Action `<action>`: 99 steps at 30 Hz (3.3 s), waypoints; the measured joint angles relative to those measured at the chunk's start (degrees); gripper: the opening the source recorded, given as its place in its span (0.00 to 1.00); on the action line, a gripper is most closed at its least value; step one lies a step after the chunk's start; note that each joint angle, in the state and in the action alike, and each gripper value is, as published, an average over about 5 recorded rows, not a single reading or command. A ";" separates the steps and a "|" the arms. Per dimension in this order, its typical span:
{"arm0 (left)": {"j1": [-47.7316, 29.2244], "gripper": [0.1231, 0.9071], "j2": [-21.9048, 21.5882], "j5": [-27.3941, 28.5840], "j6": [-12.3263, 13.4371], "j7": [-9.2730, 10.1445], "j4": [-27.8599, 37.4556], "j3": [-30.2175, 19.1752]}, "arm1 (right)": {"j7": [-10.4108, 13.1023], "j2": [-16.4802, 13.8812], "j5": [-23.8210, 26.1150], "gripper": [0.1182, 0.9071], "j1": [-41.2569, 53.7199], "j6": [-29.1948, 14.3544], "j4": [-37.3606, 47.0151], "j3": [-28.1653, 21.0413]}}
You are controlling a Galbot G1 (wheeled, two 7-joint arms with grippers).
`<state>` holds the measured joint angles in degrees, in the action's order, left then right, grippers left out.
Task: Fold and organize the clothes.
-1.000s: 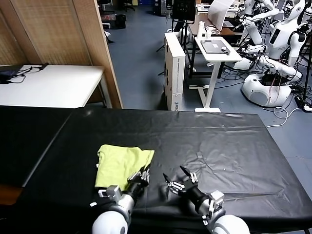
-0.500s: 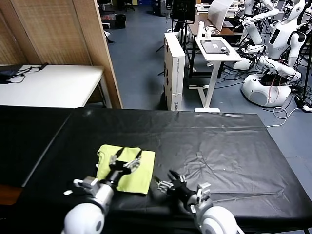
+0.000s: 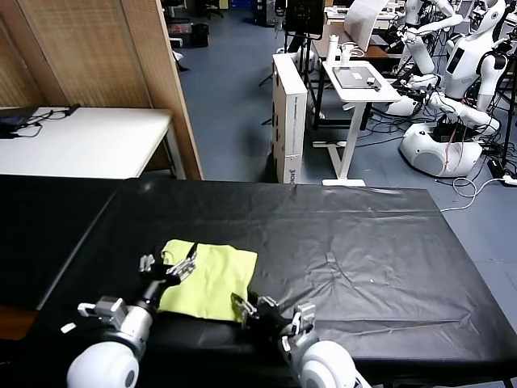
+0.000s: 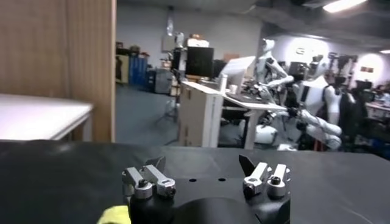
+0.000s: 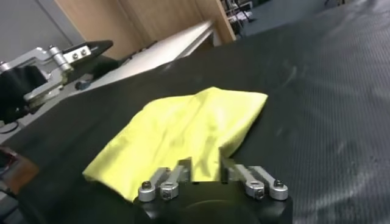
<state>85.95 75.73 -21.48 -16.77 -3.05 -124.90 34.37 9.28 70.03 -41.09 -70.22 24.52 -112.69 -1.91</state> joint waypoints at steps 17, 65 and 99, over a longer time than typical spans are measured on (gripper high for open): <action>2.04 1.00 0.99 -1.37 1.57 -0.17 1.00 5.37 | 5.97 -3.56 6.83 0.04 -6.45 4.74 -4.29 16.24; 3.25 1.00 2.46 1.06 4.88 0.99 2.65 -0.19 | -0.16 -9.84 9.40 0.96 -15.77 5.68 -6.98 40.75; 27.38 1.00 -7.73 0.74 12.79 7.39 -8.21 5.07 | 0.04 -3.93 17.52 1.00 -43.99 -24.76 -18.53 42.61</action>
<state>113.32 67.99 -20.74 -3.98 4.34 -133.11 39.45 9.31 66.10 -23.58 -114.21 -0.24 -131.22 40.70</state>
